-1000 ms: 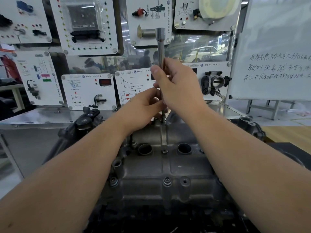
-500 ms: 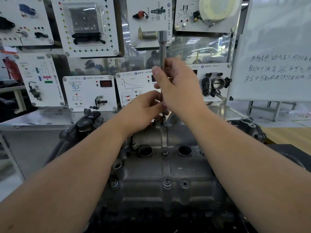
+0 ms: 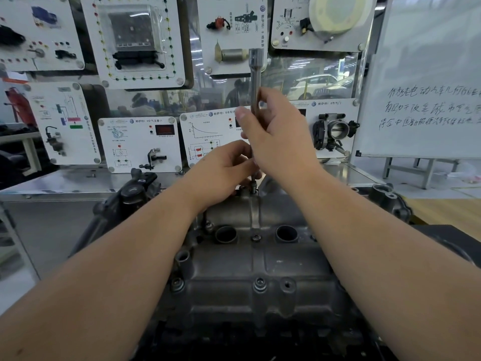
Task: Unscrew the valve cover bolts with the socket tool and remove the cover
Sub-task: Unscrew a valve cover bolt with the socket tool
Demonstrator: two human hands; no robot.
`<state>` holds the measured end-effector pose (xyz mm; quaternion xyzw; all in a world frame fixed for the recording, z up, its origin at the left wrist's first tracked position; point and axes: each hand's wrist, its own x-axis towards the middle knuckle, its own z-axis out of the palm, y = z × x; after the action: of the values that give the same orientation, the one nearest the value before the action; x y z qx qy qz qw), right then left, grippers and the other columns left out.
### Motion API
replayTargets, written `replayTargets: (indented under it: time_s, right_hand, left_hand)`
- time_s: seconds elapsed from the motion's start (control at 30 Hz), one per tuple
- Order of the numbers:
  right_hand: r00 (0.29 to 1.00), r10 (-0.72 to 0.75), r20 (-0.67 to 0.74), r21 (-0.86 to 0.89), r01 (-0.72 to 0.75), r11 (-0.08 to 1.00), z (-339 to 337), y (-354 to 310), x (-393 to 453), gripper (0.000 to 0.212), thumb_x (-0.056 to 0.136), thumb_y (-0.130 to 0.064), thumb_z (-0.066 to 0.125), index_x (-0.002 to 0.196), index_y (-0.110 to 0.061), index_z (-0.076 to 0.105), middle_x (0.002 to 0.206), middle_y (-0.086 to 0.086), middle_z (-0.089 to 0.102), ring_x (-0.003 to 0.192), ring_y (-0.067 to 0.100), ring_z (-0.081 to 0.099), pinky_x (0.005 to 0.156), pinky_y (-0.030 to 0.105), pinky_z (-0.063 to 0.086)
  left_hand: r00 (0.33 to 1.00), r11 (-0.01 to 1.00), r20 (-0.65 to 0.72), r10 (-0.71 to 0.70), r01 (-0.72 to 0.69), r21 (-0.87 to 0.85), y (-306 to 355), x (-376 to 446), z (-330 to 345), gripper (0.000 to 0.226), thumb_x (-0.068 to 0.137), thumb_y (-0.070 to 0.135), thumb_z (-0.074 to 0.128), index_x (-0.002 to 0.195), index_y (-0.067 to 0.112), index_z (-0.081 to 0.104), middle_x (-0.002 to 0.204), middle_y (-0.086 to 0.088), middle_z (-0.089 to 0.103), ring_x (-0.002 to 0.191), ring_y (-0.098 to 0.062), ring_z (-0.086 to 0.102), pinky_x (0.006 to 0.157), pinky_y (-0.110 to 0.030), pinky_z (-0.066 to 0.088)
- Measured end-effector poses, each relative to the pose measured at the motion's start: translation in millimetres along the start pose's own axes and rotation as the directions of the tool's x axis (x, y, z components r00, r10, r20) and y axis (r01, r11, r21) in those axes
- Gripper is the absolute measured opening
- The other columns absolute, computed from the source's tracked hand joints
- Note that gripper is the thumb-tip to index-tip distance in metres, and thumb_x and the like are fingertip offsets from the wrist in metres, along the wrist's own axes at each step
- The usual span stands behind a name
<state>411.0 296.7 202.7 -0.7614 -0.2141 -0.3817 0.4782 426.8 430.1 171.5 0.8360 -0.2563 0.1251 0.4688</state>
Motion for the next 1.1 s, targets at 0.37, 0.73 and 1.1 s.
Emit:
replayTargets:
  time_s: [0.37, 0.73, 1.1]
  right_hand:
    - [1.0, 0.02, 0.017, -0.001, -0.02, 1.0, 0.6, -0.3, 1.2, 0.024, 0.106, -0.03, 0.045, 0.123, -0.016, 0.056, 0.099, -0.002, 0.072, 0.09, 0.014, 0.071, 0.078, 0.046, 0.06]
    - [0.999, 0.031, 0.012, -0.034, -0.031, 0.999, 1.8, 1.3, 2.5, 0.02, 0.107, -0.027, 0.045, 0.107, -0.014, 0.059, 0.091, -0.003, 0.072, 0.082, 0.01, 0.071, 0.073, 0.045, 0.06]
    - [1.0, -0.001, 0.005, -0.061, 0.001, 0.998, 1.8, 1.9, 1.8, 0.024, 0.105, -0.033, 0.048, 0.106, -0.014, 0.061, 0.089, -0.001, 0.073, 0.084, 0.016, 0.071, 0.073, 0.044, 0.059]
  left_hand:
    - [1.0, 1.0, 0.01, 0.007, -0.007, -0.013, 0.4, 0.2, 0.3, 0.015, 0.107, 0.025, 0.053, 0.109, 0.022, 0.067, 0.093, 0.009, 0.076, 0.076, -0.008, 0.068, 0.061, -0.017, 0.049]
    - [1.0, 0.998, 0.001, -0.02, 0.02, -0.055, 1.2, -0.2, 1.1, 0.021, 0.107, 0.029, 0.051, 0.115, 0.017, 0.067, 0.089, 0.012, 0.076, 0.073, -0.003, 0.068, 0.06, -0.018, 0.049]
    - [1.0, 0.999, -0.004, -0.001, 0.001, -0.044, 1.0, -0.6, 1.0, 0.018, 0.105, 0.023, 0.056, 0.115, 0.012, 0.066, 0.093, 0.002, 0.076, 0.074, -0.006, 0.067, 0.06, -0.014, 0.048]
